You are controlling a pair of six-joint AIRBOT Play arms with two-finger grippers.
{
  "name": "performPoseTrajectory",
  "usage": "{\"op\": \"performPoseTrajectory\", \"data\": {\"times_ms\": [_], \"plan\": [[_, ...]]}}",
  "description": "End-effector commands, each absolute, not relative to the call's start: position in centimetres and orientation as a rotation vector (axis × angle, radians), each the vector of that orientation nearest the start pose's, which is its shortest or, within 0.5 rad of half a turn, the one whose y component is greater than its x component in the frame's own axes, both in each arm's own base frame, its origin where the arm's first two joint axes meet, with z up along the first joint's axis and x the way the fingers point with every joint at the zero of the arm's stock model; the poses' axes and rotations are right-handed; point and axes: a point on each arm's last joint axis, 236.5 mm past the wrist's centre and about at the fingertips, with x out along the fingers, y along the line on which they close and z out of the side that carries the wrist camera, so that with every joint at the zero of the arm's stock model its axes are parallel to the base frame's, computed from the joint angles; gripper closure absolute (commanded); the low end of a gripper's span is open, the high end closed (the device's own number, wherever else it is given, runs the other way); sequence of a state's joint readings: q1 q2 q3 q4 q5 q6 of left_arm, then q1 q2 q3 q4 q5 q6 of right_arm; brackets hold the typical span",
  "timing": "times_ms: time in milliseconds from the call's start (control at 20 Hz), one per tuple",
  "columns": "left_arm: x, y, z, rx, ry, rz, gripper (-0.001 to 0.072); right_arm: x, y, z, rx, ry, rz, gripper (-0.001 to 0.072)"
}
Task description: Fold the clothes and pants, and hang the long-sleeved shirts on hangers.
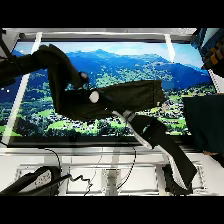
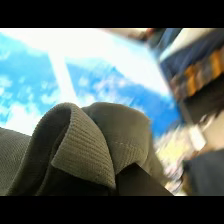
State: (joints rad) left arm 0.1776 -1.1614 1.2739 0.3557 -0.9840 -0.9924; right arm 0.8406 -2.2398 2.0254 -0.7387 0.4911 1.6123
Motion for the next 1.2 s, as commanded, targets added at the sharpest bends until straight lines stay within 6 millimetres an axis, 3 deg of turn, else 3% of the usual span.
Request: {"op": "performPoseTrajectory", "data": {"times_ms": [0, 100, 200, 350, 550, 850, 1000, 1150], "plan": [[44.9, -10.1, 27.0, -0.637, 0.399, -0.630, 0.0693, 37.0, 62.3, -5.8, 0.616, 1.006, 0.876, 0.0688], [44.9, -10.0, 26.9, -0.634, 0.402, -0.629, 0.0693, 36.0, 62.9, -5.8, 0.609, 1.012, 0.890, 0.0688], [44.9, -10.0, 26.7, -0.625, 0.408, -0.626, 0.0692, 36.7, 62.6, -5.6, 0.614, 1.006, 0.883, 0.0686], [44.4, -10.3, 25.8, -0.593, 0.445, -0.638, 0.0692, 41.5, 59.8, -2.8, 0.664, 0.935, 0.836, 0.0685], [44.4, -10.0, 24.9, -0.556, 0.467, -0.622, 0.0693, 48.4, 53.6, 2.1, 0.669, 0.839, 0.777, 0.0686], [44.0, -10.2, 23.4, -0.490, 0.517, -0.617, 0.0693, 54.1, 46.4, 5.8, 0.671, 0.769, 0.701, 0.0686], [43.2, -10.8, 20.9, -0.400, 0.595, -0.617, 0.0693, 56.7, 43.5, 6.2, 0.694, 0.727, 0.649, 0.0686], [42.2, -13.2, 17.6, -0.417, 0.679, -0.659, 0.0693, 58.1, 42.2, 6.6, 0.702, 0.686, 0.620, 0.0686]]}}
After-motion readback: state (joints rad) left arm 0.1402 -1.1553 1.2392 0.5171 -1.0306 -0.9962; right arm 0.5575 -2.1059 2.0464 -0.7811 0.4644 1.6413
